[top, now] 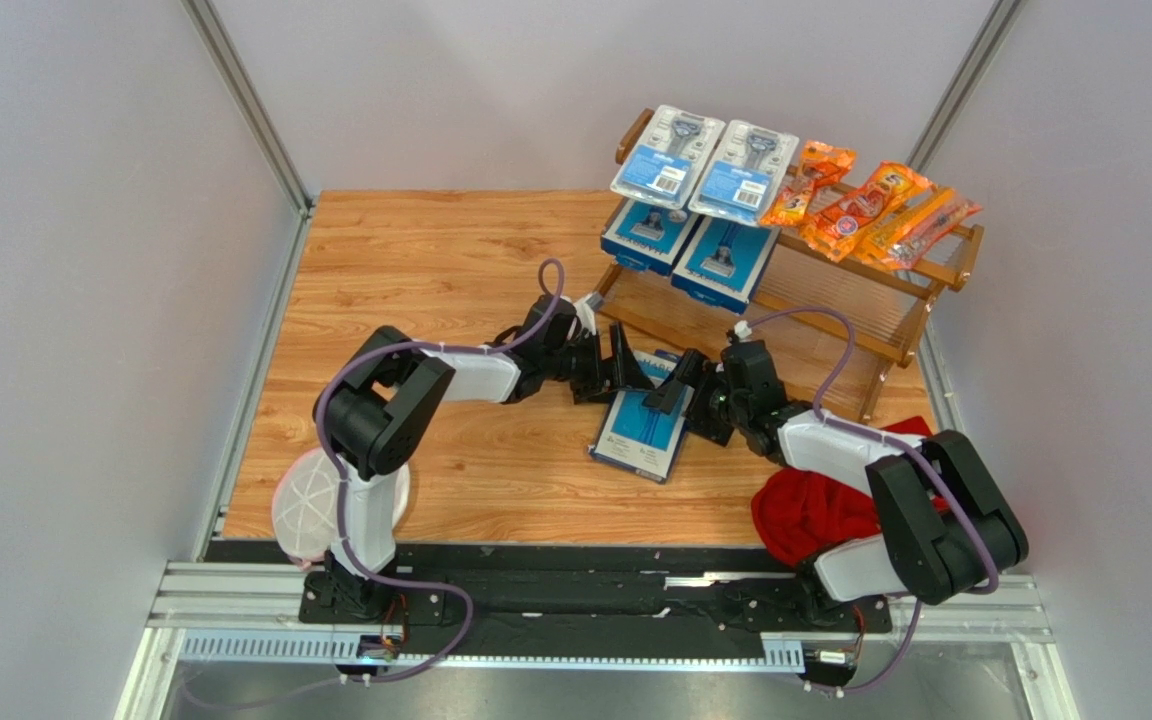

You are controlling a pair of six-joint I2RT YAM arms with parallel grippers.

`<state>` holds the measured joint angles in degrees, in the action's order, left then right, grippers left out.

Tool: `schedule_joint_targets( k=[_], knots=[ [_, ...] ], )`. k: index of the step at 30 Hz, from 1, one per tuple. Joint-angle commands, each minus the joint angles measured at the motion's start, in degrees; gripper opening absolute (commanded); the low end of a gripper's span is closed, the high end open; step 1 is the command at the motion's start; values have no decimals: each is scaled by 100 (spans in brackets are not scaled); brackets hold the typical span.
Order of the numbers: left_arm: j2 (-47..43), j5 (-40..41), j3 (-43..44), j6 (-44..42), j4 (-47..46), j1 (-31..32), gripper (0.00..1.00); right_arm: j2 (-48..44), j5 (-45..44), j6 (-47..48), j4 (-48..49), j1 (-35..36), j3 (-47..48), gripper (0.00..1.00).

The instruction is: Place and organize the shaving razors onto the shelf

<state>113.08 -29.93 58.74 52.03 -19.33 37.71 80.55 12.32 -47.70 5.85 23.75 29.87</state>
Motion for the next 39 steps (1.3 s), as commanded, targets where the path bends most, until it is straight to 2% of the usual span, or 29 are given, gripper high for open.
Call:
schedule_joint_targets(
  k=[1, 2, 7, 10, 11, 14, 20, 22, 23, 30, 35, 39],
  knots=[
    [-198, -355, -749, 228, -465, 456, 84, -74, 244, 234, 136, 33, -235, 90],
    [-251, -468, -933, 263, -631, 474, 79, -136, 280, 279, 180, 33, -271, 90],
    [-655, -540, -1338, 229, -721, 632, 65, -338, 534, 464, 136, 25, -227, 90],
    [-813, -584, -1567, 246, -826, 658, 52, -409, 710, 490, 215, 25, -244, 89],
    [-848, -662, -1646, 246, -905, 658, 44, -418, 789, 542, 302, 33, -253, 89],
    [-945, -803, -1856, 316, -1177, 667, 34, -462, 1088, 630, 356, 34, -210, 89],
    [-1497, -628, -2323, 510, -1539, 667, 31, -997, 878, 780, -354, 34, -165, 90],
    [-1718, -514, -2393, 510, -1442, 667, 31, -1497, 660, 719, -575, 42, -183, 91],
    [-1962, -392, -2402, 449, -1242, 667, 31, -1708, 588, 710, -985, 34, -200, 91],
    [-2940, -12, -2007, 88, -63, 562, 26, -3772, 272, 596, -2262, -2, -139, 93],
    [-3510, -56, -1638, -8, 525, 360, 25, -4556, 456, 490, -3105, -2, -60, 93],
    [-3915, -144, -1567, 18, 659, 193, 25, -5337, 605, 394, -3502, -10, -78, 93]
  ],
)
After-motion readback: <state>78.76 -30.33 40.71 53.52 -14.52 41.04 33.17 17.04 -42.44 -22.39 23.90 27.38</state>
